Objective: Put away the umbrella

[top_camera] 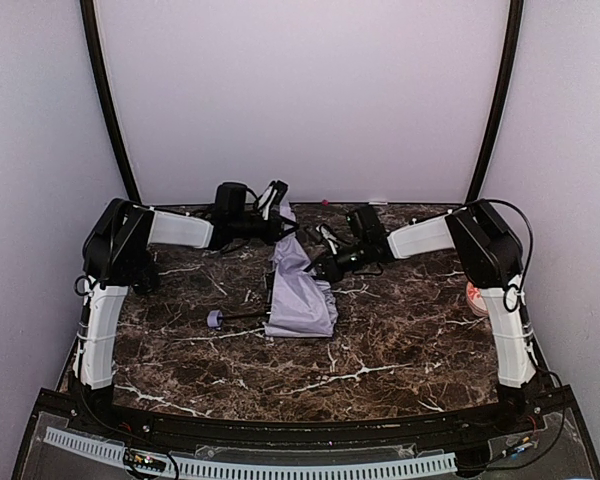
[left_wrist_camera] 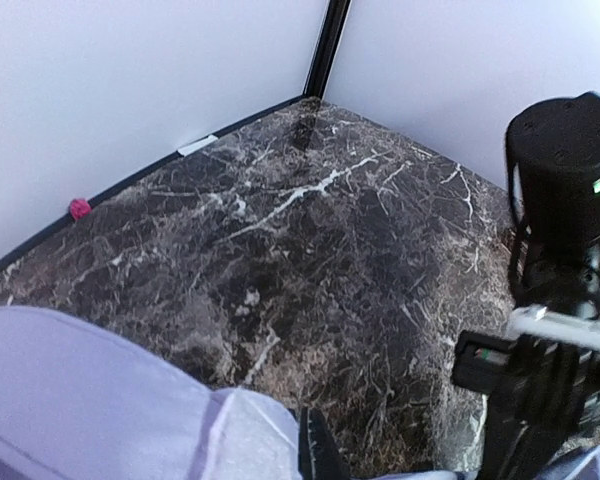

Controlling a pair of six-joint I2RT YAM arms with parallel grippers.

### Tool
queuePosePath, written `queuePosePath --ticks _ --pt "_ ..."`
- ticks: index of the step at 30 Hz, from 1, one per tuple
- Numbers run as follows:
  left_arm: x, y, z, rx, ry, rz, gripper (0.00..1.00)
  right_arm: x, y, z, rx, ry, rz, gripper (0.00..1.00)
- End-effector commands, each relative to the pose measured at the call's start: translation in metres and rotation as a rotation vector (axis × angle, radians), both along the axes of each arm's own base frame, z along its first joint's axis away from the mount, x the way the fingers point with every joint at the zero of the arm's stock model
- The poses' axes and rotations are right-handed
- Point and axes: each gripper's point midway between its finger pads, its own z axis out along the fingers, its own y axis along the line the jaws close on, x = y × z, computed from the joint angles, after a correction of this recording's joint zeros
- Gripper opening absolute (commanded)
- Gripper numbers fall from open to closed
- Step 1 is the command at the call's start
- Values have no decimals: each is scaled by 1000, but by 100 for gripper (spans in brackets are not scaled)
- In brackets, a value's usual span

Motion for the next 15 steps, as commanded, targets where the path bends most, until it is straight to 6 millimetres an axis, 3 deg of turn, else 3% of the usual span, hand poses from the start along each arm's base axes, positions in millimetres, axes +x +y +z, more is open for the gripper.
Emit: queuePosePath --ticks 1,5,8,13,14,15 --pt "31 6 44 -24 -115 46 0 2 -11 -41 -129 106 19 0" --pt "40 9 35 -38 -115 75 0 -1 -23 -75 -250 108 19 0" --pt "46 5 30 -57 -96 80 4 -5 -27 -77 -261 81 18 0" --pt "54 18 3 13 -32 147 26 -6 -28 -79 -280 79 13 0" --pt "57 23 2 33 -27 171 34 -7 -28 -79 -285 87 11 0" --pt "61 32 2 59 -24 210 49 -8 -29 -80 -295 94 6 0"
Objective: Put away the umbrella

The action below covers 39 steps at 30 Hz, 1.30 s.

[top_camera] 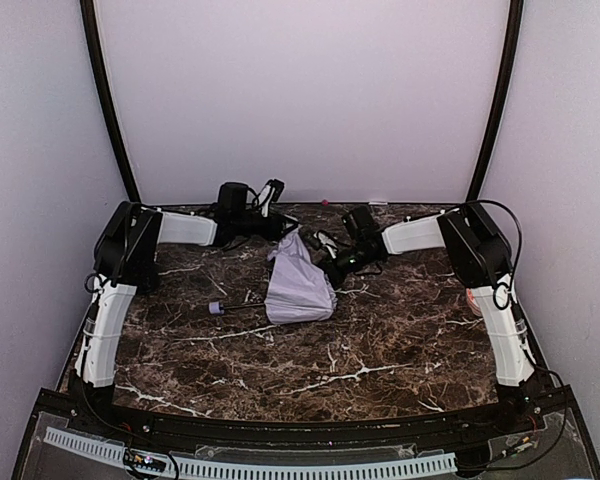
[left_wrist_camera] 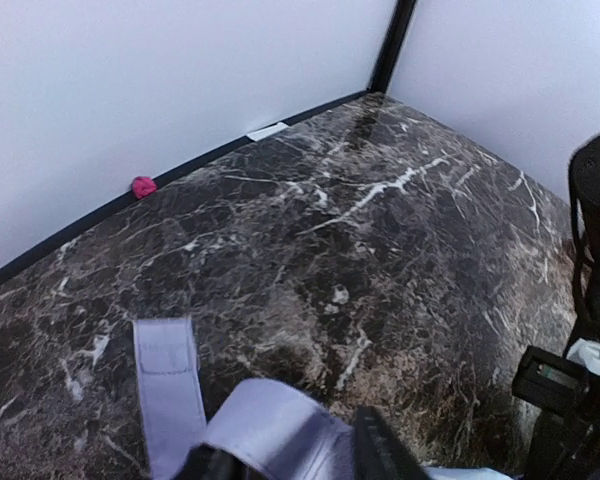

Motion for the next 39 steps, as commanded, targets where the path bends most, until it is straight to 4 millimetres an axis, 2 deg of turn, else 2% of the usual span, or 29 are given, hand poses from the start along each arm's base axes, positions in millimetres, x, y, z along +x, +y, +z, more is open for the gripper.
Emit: queuePosePath --ticks 1,3,6,9,10,11,13,15,18,19,21,23,26,29,32,35,39 --pt "24 33 19 74 -20 154 61 -24 -21 -42 -170 113 -31 0" --pt "33 58 27 141 -33 242 75 -27 -23 -42 -182 120 -39 0" --pt "32 91 54 234 -82 341 82 -32 -24 -43 -192 153 -43 0" --pt "9 112 95 278 -172 381 84 -34 -24 -44 -203 193 -56 0" --pt "-7 114 111 264 -194 371 90 -34 -24 -45 -204 209 -63 0" --pt "-25 111 126 245 -227 345 91 -33 -23 -45 -203 222 -69 0" --pt "-76 93 143 237 -299 211 85 -32 -23 -46 -205 250 -81 0" --pt "-142 61 140 271 -377 -27 79 -31 -22 -48 -208 278 -92 0" --pt "-241 25 102 393 -449 -362 79 -30 -20 -49 -217 301 -97 0" --pt "-263 19 89 424 -452 -440 80 -30 -20 -49 -218 308 -100 0" --pt "-290 14 61 475 -440 -554 85 -29 -19 -49 -221 314 -98 0" --pt "-294 11 41 539 -462 -597 91 -29 -20 -50 -227 318 -96 0" --pt "-280 2 22 614 -541 -611 98 -30 -21 -51 -233 317 -99 0" --pt "-269 -12 12 638 -577 -658 99 -31 -21 -51 -231 318 -99 0" --pt "-263 -17 -10 677 -550 -696 99 -31 -21 -51 -229 315 -99 0" --pt "-262 -14 -43 731 -426 -724 98 -31 -21 -50 -230 314 -98 0" --pt "-258 4 -83 846 -289 -696 97 -29 -20 -47 -223 305 -94 0"
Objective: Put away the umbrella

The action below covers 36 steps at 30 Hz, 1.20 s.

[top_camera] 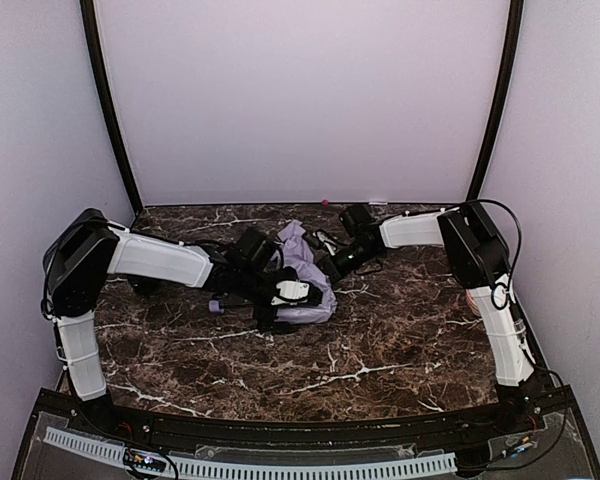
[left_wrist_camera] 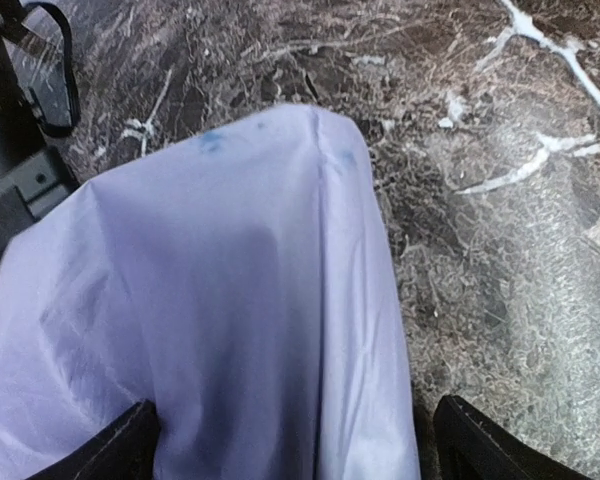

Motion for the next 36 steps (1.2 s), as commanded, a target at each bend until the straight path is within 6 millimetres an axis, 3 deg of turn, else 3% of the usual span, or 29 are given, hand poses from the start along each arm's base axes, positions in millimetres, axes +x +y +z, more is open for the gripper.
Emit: queuePosePath --ticks 1,5,8,13,14,16,21,24,26,28,33,36 --pt "-5 26 -42 173 87 69 96 -21 -16 -44 -129 107 -6 3" --pt "-15 37 -55 228 196 104 89 -6 -19 -19 -98 76 -28 12" --pt "-29 44 -68 283 320 121 81 12 -31 9 -64 47 -79 22" --pt "-50 47 -75 318 519 145 69 37 -73 61 -17 -31 -216 36" --pt "-54 47 -75 315 548 148 67 39 -80 79 1 -80 -240 38" --pt "-62 46 -75 300 609 157 61 34 -93 96 0 -155 -264 42" --pt "-74 46 -71 252 761 188 49 0 -102 128 21 -413 -251 48" --pt "-79 43 -64 204 853 188 48 -48 -88 131 5 -670 -88 50" --pt "-83 40 -58 172 918 175 48 -95 -64 129 -2 -858 102 53" --pt "-84 35 -55 142 978 165 48 -125 -54 112 -65 -1010 238 56" --pt "-88 29 -59 147 1073 171 48 -147 -25 94 -141 -1122 353 63" --pt "-90 31 -64 163 1088 186 48 -149 -12 65 -231 -1094 418 67"
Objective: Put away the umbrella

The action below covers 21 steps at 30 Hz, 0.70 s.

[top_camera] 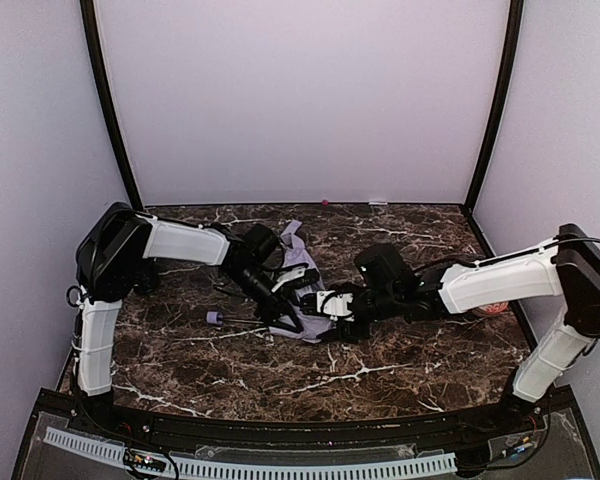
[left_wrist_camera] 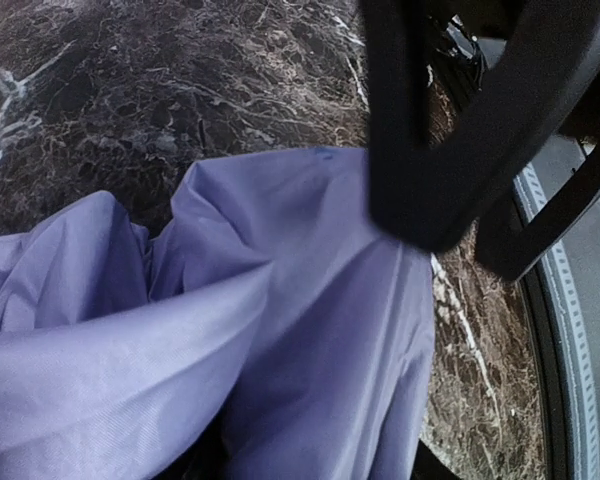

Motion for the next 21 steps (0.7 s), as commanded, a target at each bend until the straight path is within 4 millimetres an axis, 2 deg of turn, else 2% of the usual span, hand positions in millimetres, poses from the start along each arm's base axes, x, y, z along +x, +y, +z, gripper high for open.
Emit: queuePosePath --ticks 1,4,8,11,14,17,18,21 --pt "-54 37 -50 244 296 16 48 23 17 -19 -124 -157 -13 68" --pt "-55 38 -51 249 297 15 48 29 18 -39 -209 -177 -40 68" --pt "-55 37 -52 245 301 15 48 22 14 -64 -288 -139 -8 64" --pt "-52 36 -49 236 302 20 50 20 9 -76 -326 -83 -43 39" --pt "-32 33 -38 216 256 88 61 14 4 -82 -346 -11 -70 21" --pt "11 29 -9 109 50 230 69 2 -2 -88 -356 91 -94 11" --pt "28 31 5 61 -51 294 72 -2 -4 -89 -355 133 -105 9" --pt "52 45 59 -141 -243 423 79 -13 -9 -96 -353 280 -156 7"
